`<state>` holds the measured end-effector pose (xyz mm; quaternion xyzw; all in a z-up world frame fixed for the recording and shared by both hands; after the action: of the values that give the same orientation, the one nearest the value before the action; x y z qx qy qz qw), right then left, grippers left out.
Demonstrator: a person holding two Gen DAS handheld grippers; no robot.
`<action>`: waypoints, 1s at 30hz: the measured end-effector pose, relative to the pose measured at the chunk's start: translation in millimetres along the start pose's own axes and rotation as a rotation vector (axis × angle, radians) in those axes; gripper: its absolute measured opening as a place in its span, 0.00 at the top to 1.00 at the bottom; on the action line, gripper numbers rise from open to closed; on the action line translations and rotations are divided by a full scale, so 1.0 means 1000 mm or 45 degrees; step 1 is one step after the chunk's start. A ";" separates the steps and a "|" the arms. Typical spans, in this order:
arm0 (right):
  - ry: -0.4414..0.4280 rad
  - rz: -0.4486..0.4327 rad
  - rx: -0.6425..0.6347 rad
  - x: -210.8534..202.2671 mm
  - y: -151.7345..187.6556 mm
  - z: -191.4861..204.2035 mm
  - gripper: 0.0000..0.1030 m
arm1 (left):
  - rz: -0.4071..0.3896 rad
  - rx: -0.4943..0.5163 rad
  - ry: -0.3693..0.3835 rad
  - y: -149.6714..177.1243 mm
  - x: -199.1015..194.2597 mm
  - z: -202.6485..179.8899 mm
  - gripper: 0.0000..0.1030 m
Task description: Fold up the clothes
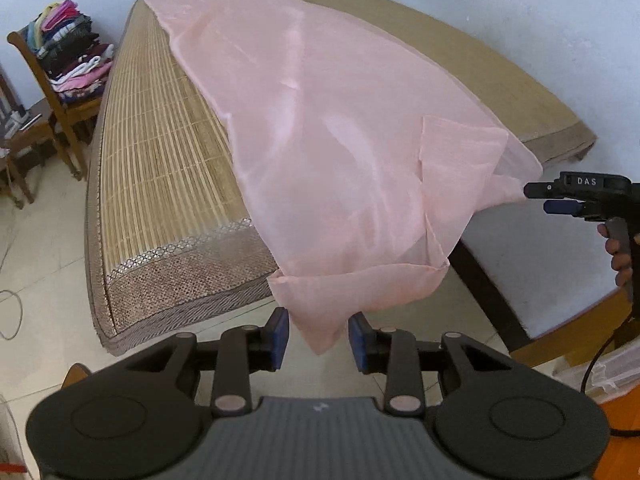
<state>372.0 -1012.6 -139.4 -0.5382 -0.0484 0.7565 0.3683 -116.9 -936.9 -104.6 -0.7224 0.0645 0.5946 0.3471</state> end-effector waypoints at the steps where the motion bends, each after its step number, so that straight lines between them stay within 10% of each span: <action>1: 0.001 -0.002 0.042 0.004 0.000 -0.003 0.34 | -0.005 0.010 -0.014 0.000 0.000 -0.003 0.66; 11: -0.229 0.072 0.355 0.027 0.015 -0.025 0.33 | 0.011 0.500 -0.200 0.002 -0.007 -0.029 0.66; 24: -0.220 0.082 0.292 0.051 0.021 -0.009 0.33 | 0.188 1.468 -0.255 0.020 0.067 -0.065 0.55; 26: -0.227 0.074 0.291 0.049 0.025 -0.007 0.33 | 0.268 1.508 -0.283 0.027 0.079 -0.059 0.99; 30: -0.261 0.031 0.278 0.042 0.032 -0.003 0.33 | 0.288 1.226 -0.098 0.023 0.061 -0.052 1.00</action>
<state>352.3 -1011.4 -188.1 -0.4155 0.0034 0.8126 0.4087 -68.7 -964.6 -166.9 -0.4461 0.3969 0.5576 0.5767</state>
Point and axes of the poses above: each gripper's, at about its wrist camera, not at the fingertips, and x roughly the way its jaws point, z to its left, y to its underside, the point moved 6 cm from there along x, roughly the way its jaws point, and after that the axes turned 6 degrees about z, right-handed, at the moved point
